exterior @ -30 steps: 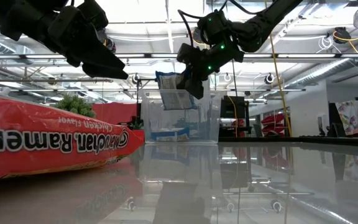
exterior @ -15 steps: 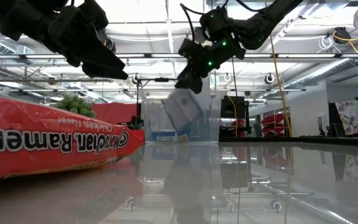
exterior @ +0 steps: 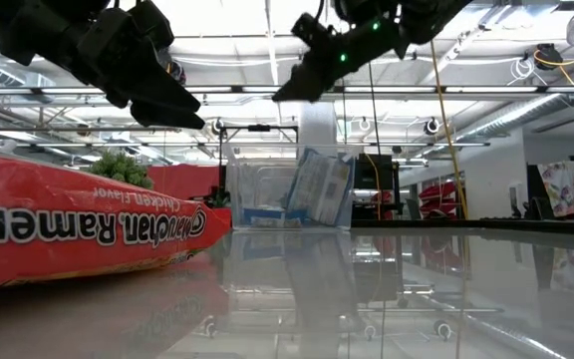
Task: Sort Maruchan noodles
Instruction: Put the orange noodle pack into the left transparent bin
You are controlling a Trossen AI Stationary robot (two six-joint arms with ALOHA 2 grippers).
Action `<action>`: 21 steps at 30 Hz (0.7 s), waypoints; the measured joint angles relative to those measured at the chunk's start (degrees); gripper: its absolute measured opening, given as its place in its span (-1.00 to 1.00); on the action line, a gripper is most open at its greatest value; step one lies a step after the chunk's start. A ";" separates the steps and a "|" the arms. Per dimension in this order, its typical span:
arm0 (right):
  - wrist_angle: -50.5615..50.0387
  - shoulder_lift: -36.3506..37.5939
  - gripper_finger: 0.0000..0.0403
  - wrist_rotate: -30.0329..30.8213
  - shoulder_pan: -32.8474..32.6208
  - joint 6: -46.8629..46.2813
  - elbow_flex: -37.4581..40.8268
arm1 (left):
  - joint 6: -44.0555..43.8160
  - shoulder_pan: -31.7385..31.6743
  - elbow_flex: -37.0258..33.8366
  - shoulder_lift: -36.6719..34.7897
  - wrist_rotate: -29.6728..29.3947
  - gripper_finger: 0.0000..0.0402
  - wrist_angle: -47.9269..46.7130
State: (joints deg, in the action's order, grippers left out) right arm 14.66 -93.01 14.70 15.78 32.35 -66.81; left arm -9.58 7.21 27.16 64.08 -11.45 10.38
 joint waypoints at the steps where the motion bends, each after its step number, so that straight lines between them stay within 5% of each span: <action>1: -0.51 0.49 -0.05 0.00 -0.81 -1.89 0.00 | -0.29 0.03 0.00 0.01 0.00 0.45 0.01; 21: -20.34 2.77 -0.05 0.01 -28.46 -27.50 -0.02 | -4.23 4.48 0.00 0.01 0.03 0.45 -2.17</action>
State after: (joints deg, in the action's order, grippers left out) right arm -5.68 -90.24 14.71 -12.67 4.85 -66.83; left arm -13.81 11.70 27.16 64.10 -11.42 8.21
